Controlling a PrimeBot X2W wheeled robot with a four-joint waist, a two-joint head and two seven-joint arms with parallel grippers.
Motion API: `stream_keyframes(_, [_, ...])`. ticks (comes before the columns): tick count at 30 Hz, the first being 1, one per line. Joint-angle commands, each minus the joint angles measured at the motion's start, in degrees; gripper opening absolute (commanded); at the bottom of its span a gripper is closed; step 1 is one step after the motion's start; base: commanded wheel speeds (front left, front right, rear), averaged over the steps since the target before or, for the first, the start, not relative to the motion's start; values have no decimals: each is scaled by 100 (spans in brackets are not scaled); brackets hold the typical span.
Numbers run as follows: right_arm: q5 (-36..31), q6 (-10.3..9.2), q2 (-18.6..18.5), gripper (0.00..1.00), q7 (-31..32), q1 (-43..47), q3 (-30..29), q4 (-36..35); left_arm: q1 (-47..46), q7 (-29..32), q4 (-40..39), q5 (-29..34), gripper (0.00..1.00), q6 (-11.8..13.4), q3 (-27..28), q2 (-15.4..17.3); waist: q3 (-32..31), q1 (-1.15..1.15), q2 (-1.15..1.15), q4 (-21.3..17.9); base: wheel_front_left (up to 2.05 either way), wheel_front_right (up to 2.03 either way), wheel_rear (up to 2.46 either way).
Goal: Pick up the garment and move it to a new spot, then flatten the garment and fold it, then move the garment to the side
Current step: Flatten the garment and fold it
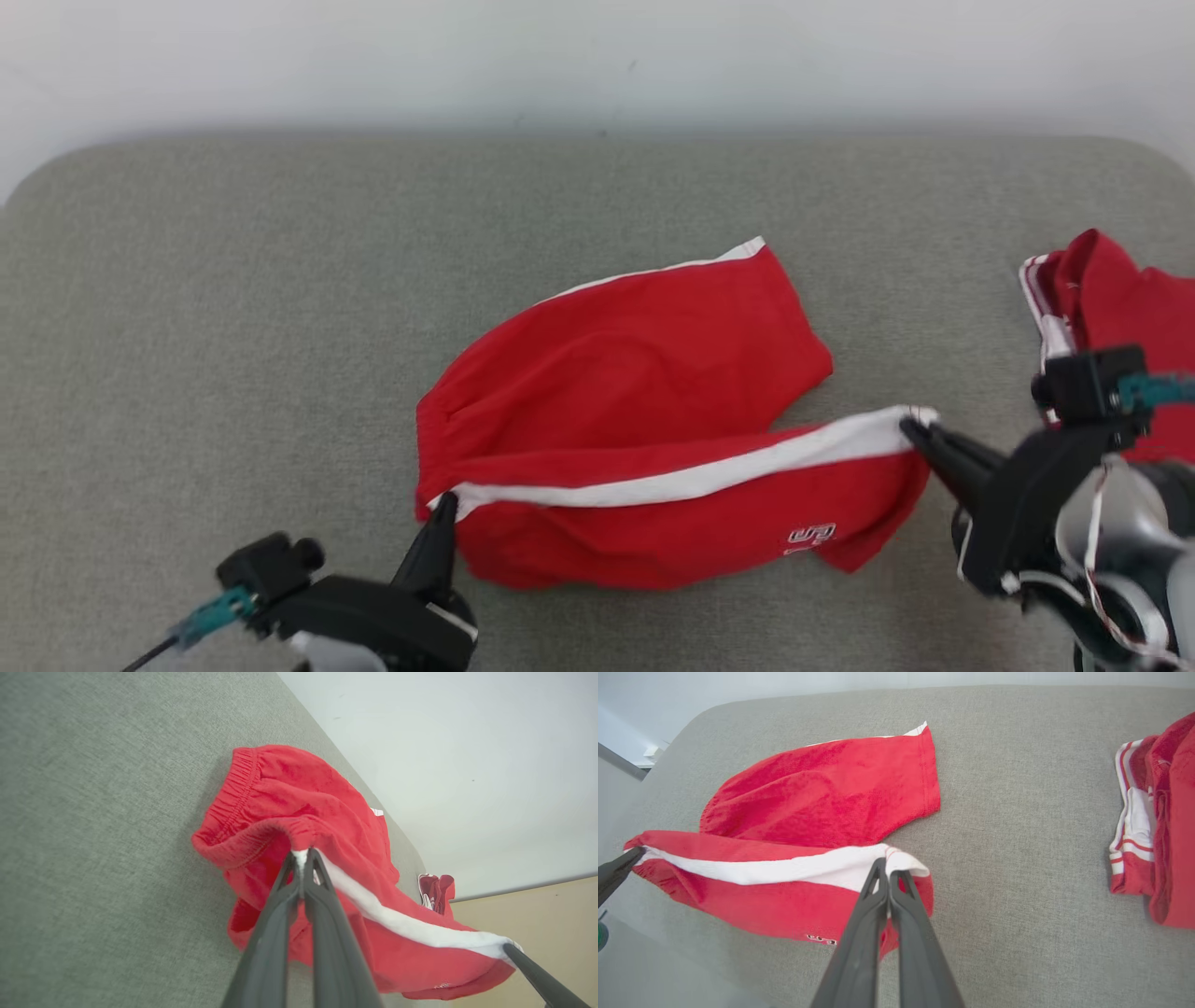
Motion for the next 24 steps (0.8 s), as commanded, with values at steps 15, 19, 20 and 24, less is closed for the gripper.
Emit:
stream_keyframes(15, [-462, -10, -207, 0, -1658, -2867, 548, 2983, -2201, -967, 1396, 74, 0, 334, -704, -239, 1091, -1, -1, 822, 0, 0, 0])
stream_keyframes(19, [-568, -10, -296, 0, -2038, -3544, 737, 3637, -2767, -1235, 1724, -122, 0, 377, -983, -238, 1402, -1, -1, 922, 0, 0, 0])
stream_keyframes(20, [-590, -10, -299, 0, -2105, -3641, 753, 3756, -2858, -1281, 1778, -161, 0, 383, -1026, -237, 1454, -1, -1, 937, 0, 0, 0])
stream_keyframes(24, [-754, -10, -285, 0, -2404, -3968, 683, 4090, -3142, -1455, 1924, -215, 0, 397, -1095, -237, 1604, -1, -1, 982, 0, 0, 0])
